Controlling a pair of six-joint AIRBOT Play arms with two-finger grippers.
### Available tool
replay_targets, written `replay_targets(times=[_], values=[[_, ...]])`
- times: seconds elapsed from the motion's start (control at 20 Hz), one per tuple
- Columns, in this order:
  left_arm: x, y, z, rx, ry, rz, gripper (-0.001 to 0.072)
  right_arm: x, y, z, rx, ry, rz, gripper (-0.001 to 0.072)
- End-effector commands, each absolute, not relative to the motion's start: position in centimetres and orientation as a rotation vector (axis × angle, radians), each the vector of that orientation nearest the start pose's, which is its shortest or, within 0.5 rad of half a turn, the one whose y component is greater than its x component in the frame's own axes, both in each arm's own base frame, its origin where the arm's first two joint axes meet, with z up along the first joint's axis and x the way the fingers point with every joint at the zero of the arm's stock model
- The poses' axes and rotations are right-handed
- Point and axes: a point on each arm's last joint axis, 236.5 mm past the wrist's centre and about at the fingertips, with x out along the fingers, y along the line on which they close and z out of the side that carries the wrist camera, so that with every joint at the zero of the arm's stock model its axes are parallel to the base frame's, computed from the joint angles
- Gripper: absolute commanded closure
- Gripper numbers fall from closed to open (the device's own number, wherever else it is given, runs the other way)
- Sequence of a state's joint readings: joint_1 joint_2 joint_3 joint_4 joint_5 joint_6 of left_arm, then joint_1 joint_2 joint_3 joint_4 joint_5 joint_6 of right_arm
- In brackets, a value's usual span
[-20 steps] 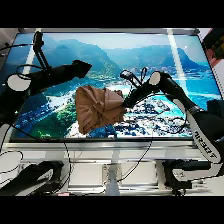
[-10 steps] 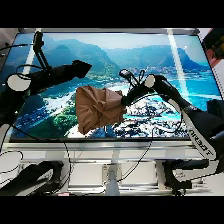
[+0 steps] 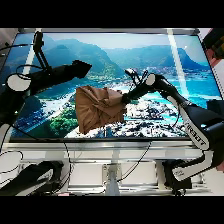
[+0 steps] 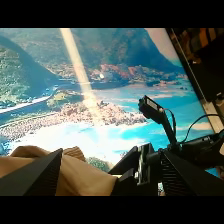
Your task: Fold the clothes and pants, and hang the long-sleeved shirts on hangers.
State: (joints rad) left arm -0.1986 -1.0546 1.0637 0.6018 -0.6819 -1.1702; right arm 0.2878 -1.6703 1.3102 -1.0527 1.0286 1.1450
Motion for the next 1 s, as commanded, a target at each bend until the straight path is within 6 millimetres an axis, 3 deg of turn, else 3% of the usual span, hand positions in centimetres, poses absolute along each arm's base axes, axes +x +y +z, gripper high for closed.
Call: replay_targets(times=[0.0, 0.15, 0.25, 0.45, 0.55, 0.75, 0.8, 0.85, 0.95], values=[[40.7, -20.6, 18.7, -0.490, 0.583, -0.626, 0.0026, 39.6, 21.6, -6.7, 0.125, 1.390, 0.748, 0.0202], [40.7, -20.6, 18.7, -0.490, 0.584, -0.626, 0.0026, 37.1, 20.4, -7.8, 0.175, 1.529, 0.793, 0.0202], [40.7, -20.6, 18.7, -0.490, 0.583, -0.626, 0.0026, 36.6, 21.3, -8.2, 0.251, 1.565, 0.821, 0.0164], [40.7, -20.6, 18.7, -0.490, 0.583, -0.626, 0.0026, 37.0, 24.0, -8.1, 0.412, 1.548, 0.883, 0.0147], [40.7, -20.6, 18.7, -0.490, 0.583, -0.626, 0.0026, 37.6, 24.3, -8.4, 0.430, 1.531, 0.867, 0.0089], [40.7, -20.6, 18.7, -0.490, 0.583, -0.626, 0.0026, 38.4, 25.4, -8.8, 0.437, 1.499, 0.841, 0.0086], [40.7, -20.7, 18.7, -0.490, 0.584, -0.626, 0.0026, 38.3, 25.7, -9.2, 0.447, 1.511, 0.825, 0.0078], [40.7, -20.6, 18.7, -0.490, 0.583, -0.626, 0.0026, 38.0, 26.2, -9.6, 0.465, 1.533, 0.809, 0.0020], [40.7, -20.7, 18.7, -0.490, 0.584, -0.626, 0.0026, 37.3, 27.2, -9.8, 0.476, 1.564, 0.806, 0.0021]])
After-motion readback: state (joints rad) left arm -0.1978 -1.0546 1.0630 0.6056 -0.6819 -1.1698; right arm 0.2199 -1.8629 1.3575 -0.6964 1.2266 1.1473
